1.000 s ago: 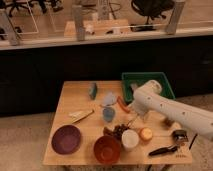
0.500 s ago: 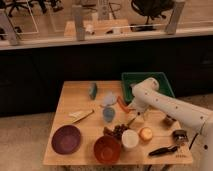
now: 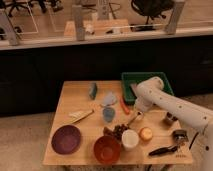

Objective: Place fork in red bowl

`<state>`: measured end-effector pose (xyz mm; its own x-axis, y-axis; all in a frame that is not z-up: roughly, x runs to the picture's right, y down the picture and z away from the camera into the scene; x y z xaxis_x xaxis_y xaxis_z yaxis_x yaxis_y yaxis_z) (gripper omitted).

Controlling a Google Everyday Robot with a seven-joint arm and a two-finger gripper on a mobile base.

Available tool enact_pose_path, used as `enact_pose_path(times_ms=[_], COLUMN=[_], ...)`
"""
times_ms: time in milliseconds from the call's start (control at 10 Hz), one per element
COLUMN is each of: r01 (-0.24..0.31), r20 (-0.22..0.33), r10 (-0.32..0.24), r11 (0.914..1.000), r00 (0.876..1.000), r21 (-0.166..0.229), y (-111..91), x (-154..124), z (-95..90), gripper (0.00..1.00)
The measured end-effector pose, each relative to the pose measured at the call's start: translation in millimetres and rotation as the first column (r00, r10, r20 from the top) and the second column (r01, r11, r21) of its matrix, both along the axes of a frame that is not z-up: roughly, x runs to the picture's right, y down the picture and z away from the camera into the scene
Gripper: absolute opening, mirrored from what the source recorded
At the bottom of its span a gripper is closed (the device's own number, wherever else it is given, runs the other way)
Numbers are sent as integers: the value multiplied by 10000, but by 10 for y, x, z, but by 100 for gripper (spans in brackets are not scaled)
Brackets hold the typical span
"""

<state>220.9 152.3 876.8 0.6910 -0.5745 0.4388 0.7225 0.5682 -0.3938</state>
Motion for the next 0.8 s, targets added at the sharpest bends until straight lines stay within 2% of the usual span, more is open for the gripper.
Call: enact_pose_path(times_ms=[600, 800], r01=[148, 171], r20=[-11, -50], r10=[-148, -173], r11=[9996, 9993], r00=[9999, 9998], r21=[-232, -320], y=[139, 188], x=[-124, -160], z=[90, 132], gripper=[51, 32])
